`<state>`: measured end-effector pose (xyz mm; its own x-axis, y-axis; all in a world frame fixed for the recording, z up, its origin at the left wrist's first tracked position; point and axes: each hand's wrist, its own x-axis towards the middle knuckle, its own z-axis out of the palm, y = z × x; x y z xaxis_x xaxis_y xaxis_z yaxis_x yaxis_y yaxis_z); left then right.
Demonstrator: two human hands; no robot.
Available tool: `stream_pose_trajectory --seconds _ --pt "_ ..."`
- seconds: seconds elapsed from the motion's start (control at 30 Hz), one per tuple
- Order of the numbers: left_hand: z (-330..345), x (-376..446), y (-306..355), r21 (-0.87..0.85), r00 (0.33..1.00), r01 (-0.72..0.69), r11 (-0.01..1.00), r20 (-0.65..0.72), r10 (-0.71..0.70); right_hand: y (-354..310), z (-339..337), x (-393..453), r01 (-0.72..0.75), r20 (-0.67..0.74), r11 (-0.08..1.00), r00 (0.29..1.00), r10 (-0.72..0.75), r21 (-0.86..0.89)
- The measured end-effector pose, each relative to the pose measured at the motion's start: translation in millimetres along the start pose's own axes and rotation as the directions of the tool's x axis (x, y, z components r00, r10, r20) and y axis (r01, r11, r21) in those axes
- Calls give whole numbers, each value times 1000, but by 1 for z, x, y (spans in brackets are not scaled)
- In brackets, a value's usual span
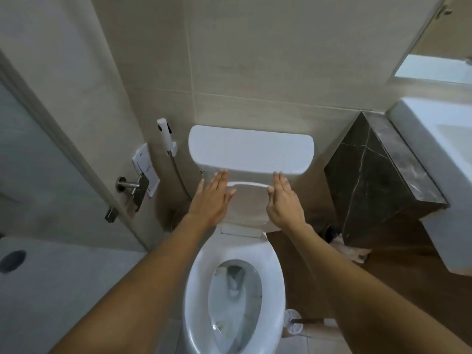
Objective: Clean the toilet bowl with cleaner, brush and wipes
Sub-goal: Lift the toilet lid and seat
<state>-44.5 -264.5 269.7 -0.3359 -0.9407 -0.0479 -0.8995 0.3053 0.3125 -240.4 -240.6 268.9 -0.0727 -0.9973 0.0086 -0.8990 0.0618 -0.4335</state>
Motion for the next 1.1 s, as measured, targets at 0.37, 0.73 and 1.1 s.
stream_pose_trajectory --seconds 0.37,0.73,1.1 --pt "-16 94 -17 51 998 -33 998 57 30 0 -11 98 -128 66 991 989 130 -34" --pt "-24 107 -13 87 995 1 996 96 -9 2 -15 110 -130 74 985 988 139 -112" --pt "-43 38 19 167 999 26 986 32 -32 13 -32 12 10 108 960 994 22 -281"
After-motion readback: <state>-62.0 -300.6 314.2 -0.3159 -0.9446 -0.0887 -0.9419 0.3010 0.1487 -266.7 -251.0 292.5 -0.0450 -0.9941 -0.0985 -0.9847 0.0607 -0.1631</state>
